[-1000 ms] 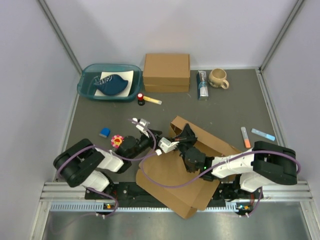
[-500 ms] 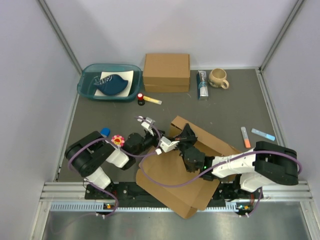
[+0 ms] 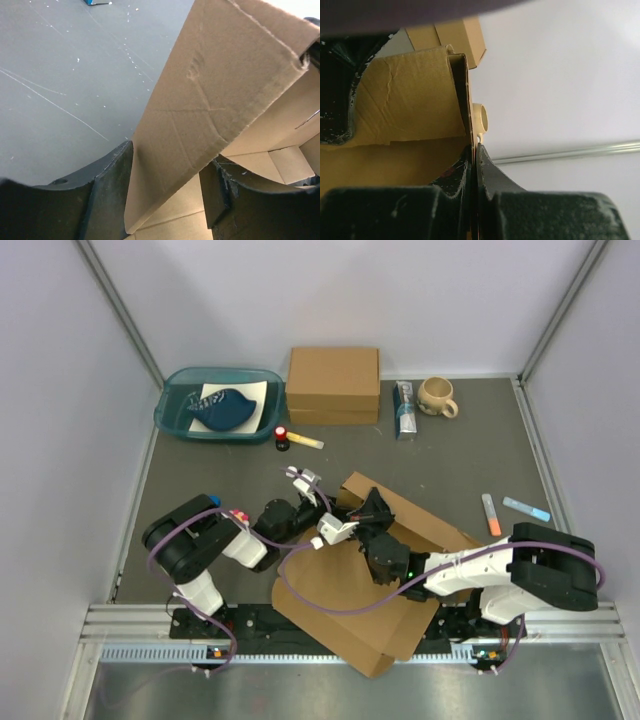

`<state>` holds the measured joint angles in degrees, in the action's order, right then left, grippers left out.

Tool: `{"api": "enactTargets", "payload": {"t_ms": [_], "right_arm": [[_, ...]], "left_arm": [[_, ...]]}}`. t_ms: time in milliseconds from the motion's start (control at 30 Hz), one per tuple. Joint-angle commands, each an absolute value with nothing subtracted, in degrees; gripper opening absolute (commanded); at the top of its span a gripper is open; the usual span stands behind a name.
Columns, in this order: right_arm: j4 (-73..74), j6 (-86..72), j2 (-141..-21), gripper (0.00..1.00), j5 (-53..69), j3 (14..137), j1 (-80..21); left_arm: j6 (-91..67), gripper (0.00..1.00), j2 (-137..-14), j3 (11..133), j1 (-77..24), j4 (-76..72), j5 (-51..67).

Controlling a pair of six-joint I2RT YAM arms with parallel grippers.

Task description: Fold the paper box

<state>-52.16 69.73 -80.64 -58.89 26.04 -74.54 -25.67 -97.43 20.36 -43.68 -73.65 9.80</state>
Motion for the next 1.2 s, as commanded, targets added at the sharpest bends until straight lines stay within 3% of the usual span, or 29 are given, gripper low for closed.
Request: {"api": "enactTargets", "payload": {"t_ms": [0,33,167,467,567,900,1167], "right_arm": [[-47.02,62.93,-80.95,0.00,-55.72,26.02,-76.29],[-46.93,63.02,-80.95,0.00,-55.98,26.10,-76.29],[-47.11,64.59,-81.04,0.00,-57.13,26.28,-76.38],[-47.91,72.69,-80.60,0.03,-60.73,27.51,-76.64],[-47.55,72.69,-80.51,0.07,-61.34,27.68,-76.47],[-54.22,75.49,-80.60,0.33,-62.40,28.56,-76.64],[-59.15,73.23,-74.98,0.60,-62.75,28.21,-78.31]], "left_arm": [[-23.29,0.55,-97.91,21.62,-43.68,-90.53,10.02],[-23.12,0.46,-97.91,21.53,-43.68,-90.61,10.11],[-22.06,0.28,-97.82,21.18,-43.68,-90.70,9.67],[-19.87,0.14,-97.03,20.48,-43.68,-89.12,9.40],[-19.60,0.00,-96.86,20.39,-43.77,-88.77,8.97],[-18.37,0.00,-94.93,19.43,-43.77,-87.28,8.79],[-15.91,0.00,-91.85,19.51,-44.03,-81.67,7.12]]}}
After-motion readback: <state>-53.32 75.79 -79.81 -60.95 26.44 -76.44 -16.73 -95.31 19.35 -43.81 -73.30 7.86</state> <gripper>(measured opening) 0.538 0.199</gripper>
